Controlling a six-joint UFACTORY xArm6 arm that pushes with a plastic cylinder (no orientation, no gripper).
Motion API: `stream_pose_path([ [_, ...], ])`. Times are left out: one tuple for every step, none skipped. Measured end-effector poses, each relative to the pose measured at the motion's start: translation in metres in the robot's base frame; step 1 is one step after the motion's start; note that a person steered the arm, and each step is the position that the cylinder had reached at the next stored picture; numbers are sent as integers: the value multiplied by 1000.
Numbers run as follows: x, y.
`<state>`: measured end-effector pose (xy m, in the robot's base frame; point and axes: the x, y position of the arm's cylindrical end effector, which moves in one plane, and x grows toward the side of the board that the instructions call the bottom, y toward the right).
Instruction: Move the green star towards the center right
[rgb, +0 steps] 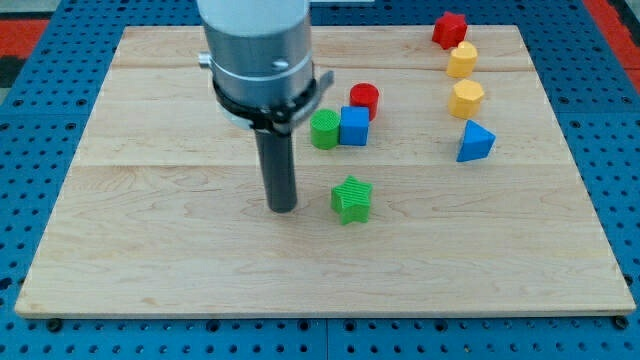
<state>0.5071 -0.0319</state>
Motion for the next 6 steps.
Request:
stream_pose_path([
  [0, 56],
  [1, 90],
  [-1, 62],
  [-9, 66],
  [-7, 114],
  [-4, 145],
])
